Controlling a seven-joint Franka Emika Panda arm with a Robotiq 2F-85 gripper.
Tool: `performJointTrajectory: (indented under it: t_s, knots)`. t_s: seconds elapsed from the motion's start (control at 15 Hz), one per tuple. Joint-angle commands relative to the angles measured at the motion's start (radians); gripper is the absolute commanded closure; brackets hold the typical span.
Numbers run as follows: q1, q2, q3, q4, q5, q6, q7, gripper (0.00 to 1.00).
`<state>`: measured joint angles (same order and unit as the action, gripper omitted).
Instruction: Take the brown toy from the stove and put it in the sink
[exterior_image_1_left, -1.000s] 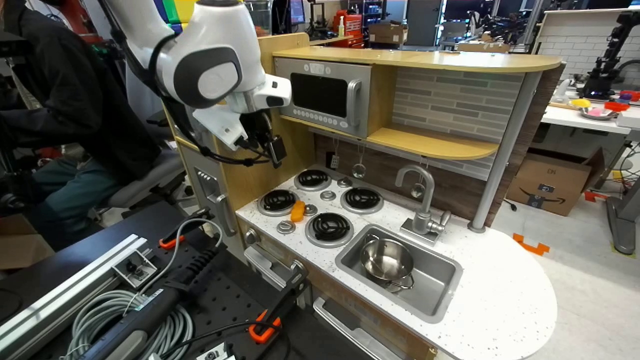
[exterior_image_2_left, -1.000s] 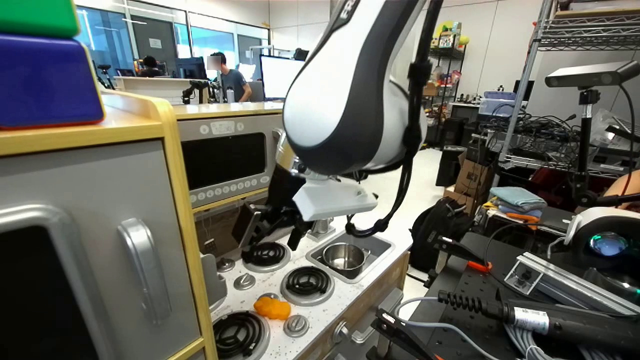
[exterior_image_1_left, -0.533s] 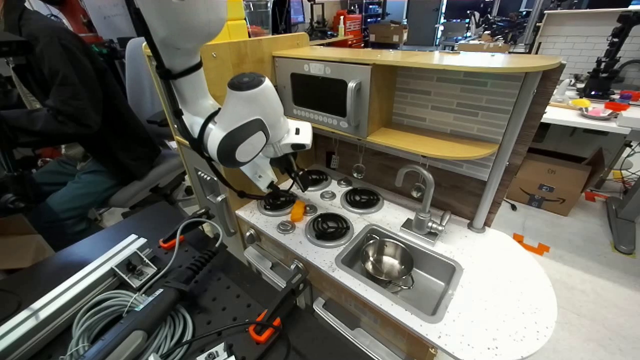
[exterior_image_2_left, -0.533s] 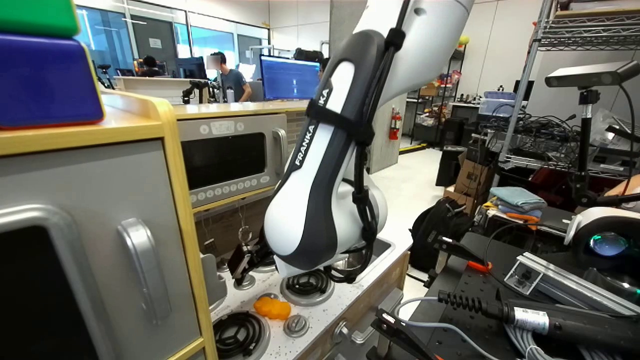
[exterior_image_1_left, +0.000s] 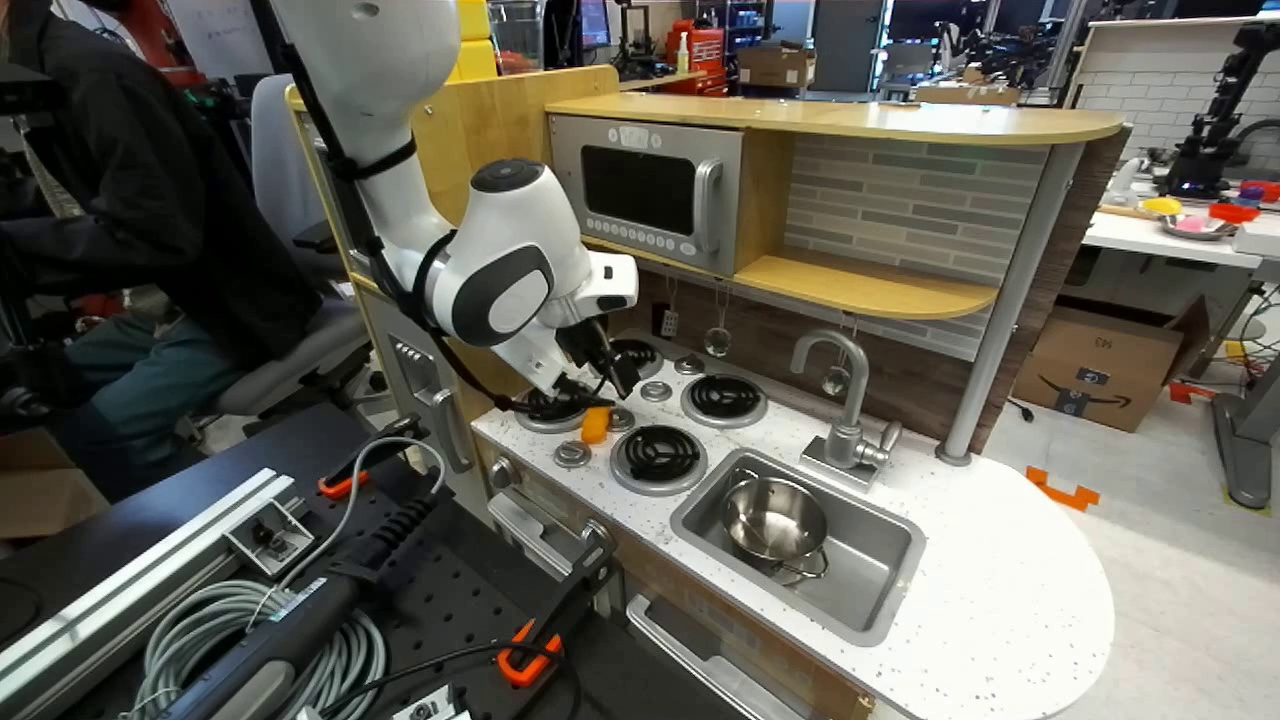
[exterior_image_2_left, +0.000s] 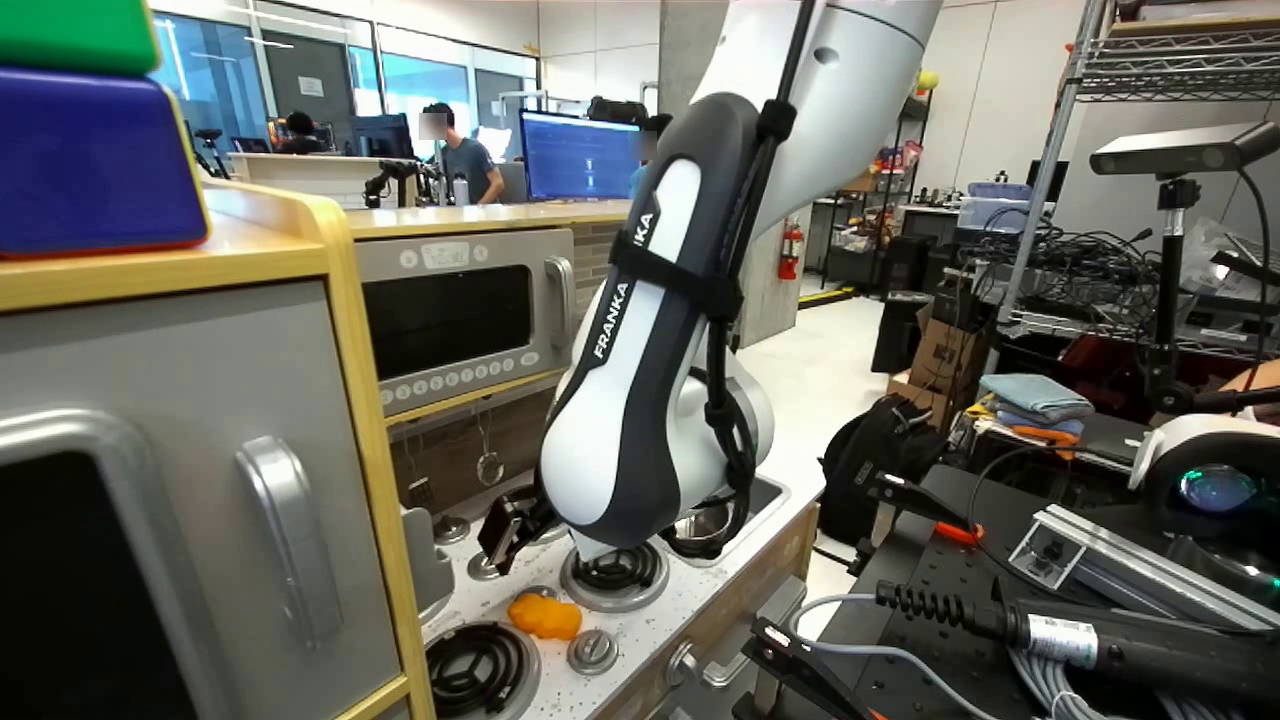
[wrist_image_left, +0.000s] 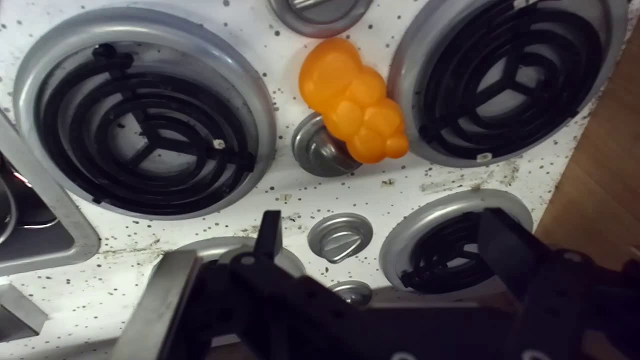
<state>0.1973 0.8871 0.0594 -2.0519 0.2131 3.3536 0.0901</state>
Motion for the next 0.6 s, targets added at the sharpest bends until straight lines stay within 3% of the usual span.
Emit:
performJointTrajectory:
  t_s: [0.0,0.27,0.53]
  knots:
    - [0.053,0.025,-0.064,0.040,-0.024,-0.065,0.006,0.00]
    - [0.054,0.060,-0.066,0.068,-0.036,-0.130,0.016,0.00]
    - [0.049,0.113,-0.064,0.101,-0.049,-0.124,0.016,0.00]
